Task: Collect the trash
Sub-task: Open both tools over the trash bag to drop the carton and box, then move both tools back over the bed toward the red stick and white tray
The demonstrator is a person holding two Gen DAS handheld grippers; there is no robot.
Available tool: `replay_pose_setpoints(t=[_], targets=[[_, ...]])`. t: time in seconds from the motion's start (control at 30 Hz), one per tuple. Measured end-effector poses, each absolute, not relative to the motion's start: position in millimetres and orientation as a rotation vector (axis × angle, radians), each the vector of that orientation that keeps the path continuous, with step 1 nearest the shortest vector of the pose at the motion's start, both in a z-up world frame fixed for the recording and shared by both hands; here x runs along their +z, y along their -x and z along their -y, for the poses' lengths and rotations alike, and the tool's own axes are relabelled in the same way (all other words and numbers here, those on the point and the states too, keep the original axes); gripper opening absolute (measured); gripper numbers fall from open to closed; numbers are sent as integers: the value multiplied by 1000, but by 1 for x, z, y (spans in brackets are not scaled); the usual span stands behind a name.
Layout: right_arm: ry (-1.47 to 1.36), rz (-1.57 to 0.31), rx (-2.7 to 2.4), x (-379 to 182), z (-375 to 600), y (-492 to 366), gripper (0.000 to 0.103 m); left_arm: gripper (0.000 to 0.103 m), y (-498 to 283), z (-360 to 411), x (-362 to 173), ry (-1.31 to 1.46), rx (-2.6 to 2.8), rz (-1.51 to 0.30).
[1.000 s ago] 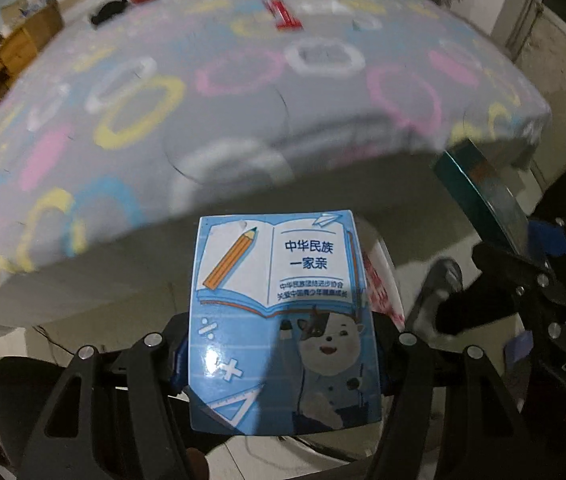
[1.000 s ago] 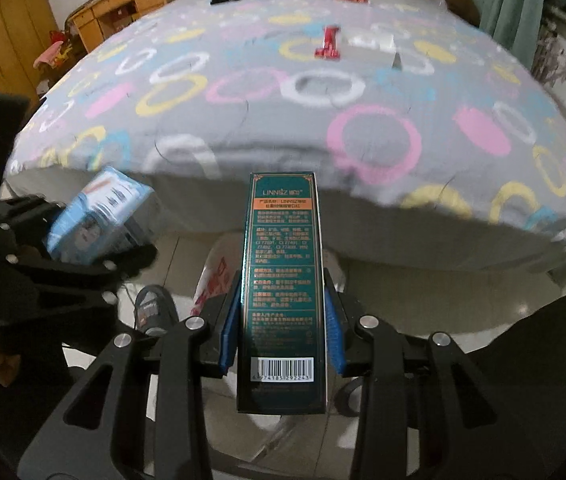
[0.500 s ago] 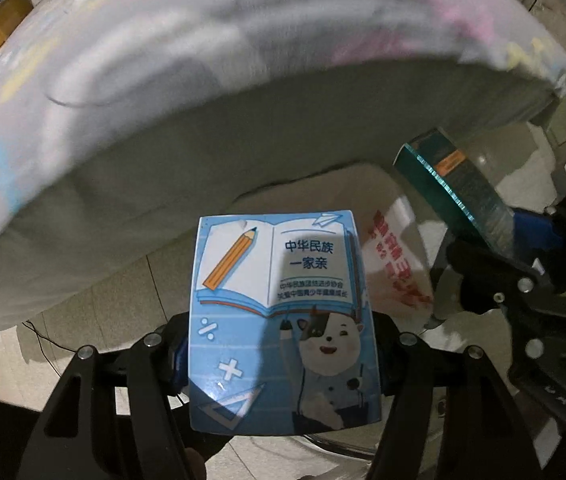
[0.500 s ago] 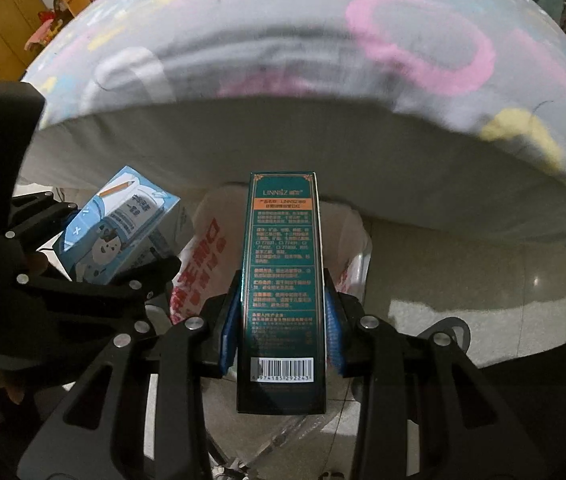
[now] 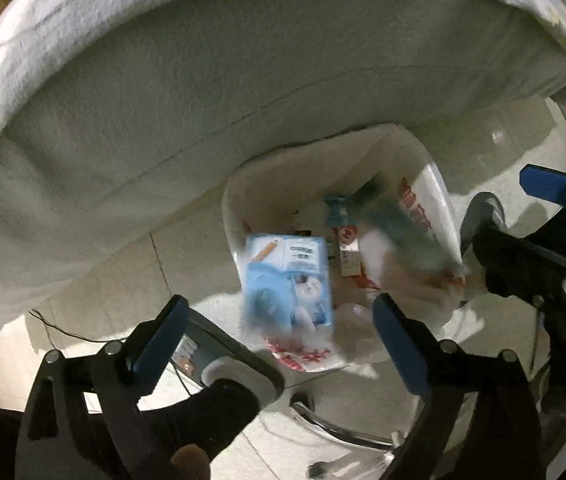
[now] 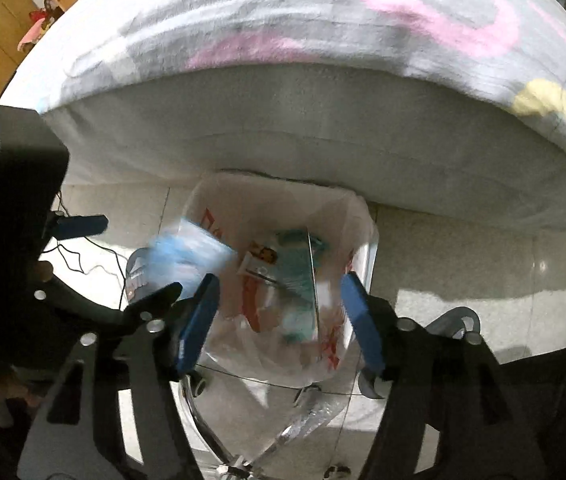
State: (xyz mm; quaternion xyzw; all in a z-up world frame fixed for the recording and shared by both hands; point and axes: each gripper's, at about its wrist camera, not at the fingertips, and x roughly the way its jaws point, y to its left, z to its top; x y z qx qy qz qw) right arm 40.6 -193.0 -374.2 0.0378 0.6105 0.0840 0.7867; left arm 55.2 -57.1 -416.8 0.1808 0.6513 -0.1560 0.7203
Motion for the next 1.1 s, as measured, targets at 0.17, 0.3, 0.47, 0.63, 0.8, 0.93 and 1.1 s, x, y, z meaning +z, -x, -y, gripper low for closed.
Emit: replay_pose_setpoints(t=[0.17,0.3,0.47,0.63,0.8,0.93,1.1], targets=[[-99,-1304,169,-368,198,-39,67,94,-55,58,-414,-395,-344,-1436],[-98,-1301,167,-366,200,-38,70,95,-54,56,-409,-404,-358,-1430],[-102,-1289,169,-362,196,-34,79,95,-57,54,-411,-419,-335,-1427],[-105,-1269,169,-352,198,-30,80,95,-58,49,-407,-426,-291,-1407],[-118,-1206,180,-327,204,-21,83,95,-60,41,-393,-369,-274,-1384],[-124,-1160,184,-310,205,-18,86,95,-60,41,-385,-347,-273,-1365],[-133,-1136,167,-296,209,-16,90,95,-60,41,-370,-323,-271,-1328]])
